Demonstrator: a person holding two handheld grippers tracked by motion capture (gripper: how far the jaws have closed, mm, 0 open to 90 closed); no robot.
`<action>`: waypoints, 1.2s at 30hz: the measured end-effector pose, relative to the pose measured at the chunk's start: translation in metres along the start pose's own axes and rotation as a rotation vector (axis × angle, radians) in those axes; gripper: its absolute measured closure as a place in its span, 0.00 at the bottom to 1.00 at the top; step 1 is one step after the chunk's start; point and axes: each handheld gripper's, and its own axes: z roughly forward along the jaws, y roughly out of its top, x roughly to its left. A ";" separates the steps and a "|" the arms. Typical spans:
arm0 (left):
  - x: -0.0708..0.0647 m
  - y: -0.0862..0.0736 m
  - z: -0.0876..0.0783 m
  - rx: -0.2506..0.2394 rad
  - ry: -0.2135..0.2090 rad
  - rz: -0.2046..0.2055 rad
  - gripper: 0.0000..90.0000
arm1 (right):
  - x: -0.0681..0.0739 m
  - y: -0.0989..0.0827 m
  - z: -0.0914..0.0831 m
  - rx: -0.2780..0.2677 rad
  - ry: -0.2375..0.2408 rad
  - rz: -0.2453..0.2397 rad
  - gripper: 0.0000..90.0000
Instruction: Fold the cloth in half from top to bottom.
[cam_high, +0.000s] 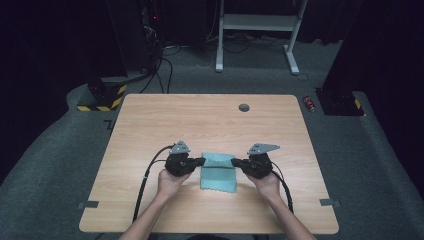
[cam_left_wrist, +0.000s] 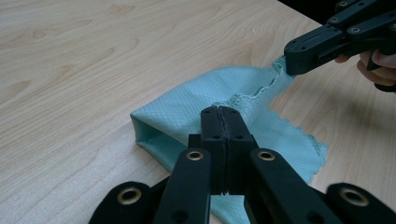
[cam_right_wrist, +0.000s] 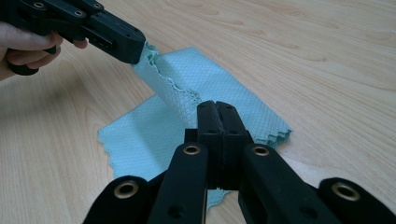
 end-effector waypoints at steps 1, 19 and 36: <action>-0.001 -0.001 0.000 0.001 0.000 0.001 0.99 | 0.001 -0.001 0.000 0.001 0.002 0.002 1.00; -0.011 -0.020 0.002 0.027 -0.007 0.014 0.99 | 0.012 -0.018 -0.002 0.027 0.021 -0.021 1.00; -0.016 -0.033 0.009 0.066 0.014 0.044 0.99 | 0.023 -0.040 0.004 0.066 0.025 -0.025 1.00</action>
